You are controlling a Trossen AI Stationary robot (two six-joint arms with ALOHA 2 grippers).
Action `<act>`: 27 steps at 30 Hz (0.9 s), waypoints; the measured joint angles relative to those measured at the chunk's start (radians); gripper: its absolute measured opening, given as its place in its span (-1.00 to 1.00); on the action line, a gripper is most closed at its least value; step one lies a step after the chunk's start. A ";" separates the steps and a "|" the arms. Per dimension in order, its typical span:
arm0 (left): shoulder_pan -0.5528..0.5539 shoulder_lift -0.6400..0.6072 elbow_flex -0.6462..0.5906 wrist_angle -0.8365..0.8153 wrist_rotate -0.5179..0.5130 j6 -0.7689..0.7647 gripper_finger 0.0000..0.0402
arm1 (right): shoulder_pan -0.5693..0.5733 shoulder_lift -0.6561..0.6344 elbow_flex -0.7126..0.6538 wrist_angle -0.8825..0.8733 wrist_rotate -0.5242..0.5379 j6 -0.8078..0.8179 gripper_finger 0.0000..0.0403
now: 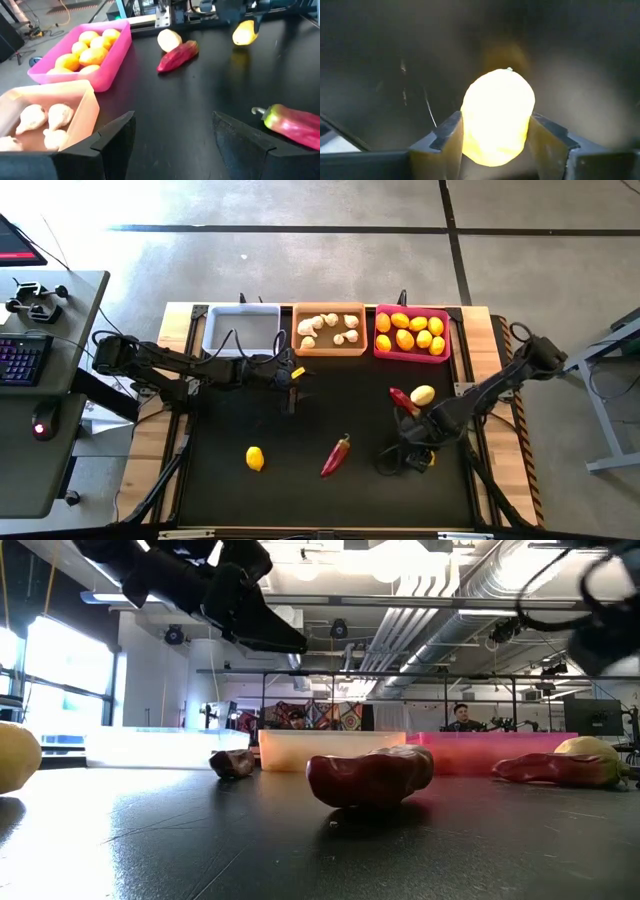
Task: Sort produce into baskets
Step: Put the orange lemon into the pink bin
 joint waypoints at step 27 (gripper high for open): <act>0.000 0.001 0.000 -0.029 -0.001 -0.018 0.23 | -1.037 0.088 0.353 -0.060 0.645 -1.088 -0.21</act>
